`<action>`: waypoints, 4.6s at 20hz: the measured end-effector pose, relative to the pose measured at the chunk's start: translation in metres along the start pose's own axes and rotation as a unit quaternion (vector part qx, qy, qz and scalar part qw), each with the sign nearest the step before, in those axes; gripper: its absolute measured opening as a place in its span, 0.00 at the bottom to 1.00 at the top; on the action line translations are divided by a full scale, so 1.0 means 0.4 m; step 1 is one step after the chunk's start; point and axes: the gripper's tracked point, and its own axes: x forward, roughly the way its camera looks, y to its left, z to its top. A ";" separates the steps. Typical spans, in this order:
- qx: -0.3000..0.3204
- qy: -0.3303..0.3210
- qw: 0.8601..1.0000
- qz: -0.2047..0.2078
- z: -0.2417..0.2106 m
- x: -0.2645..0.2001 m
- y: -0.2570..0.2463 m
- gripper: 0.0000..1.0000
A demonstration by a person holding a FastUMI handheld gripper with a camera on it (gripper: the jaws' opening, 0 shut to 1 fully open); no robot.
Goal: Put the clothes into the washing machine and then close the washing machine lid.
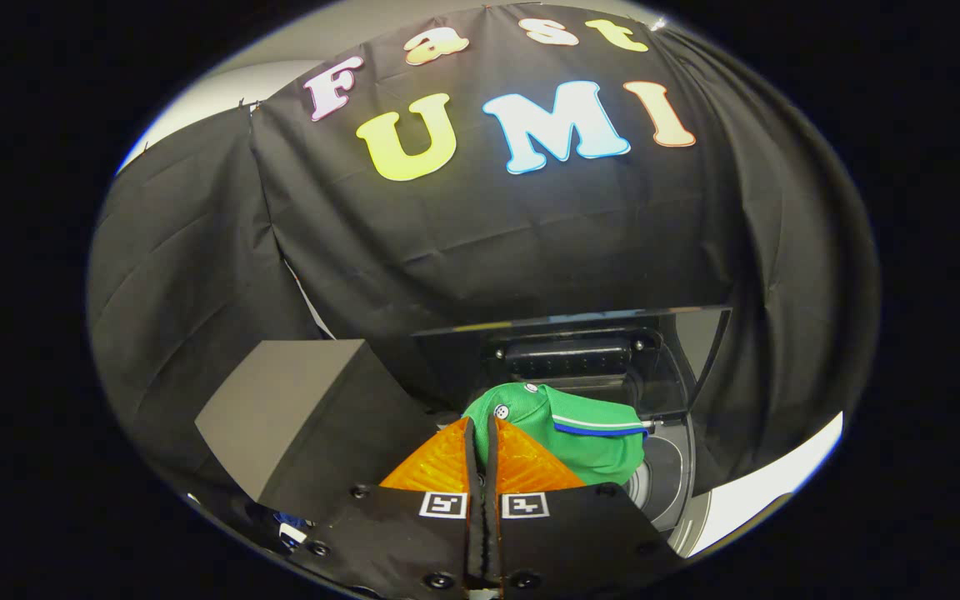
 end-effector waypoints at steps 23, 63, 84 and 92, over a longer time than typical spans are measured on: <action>-0.012 0.014 0.996 -0.088 -0.234 0.161 -0.123 0.36; -0.044 -0.182 0.967 -0.170 0.235 0.268 -0.152 0.97; -0.046 -0.115 0.978 -0.166 0.084 0.246 -0.137 0.99; -0.029 -0.188 0.969 -0.157 0.101 0.211 -0.103 0.98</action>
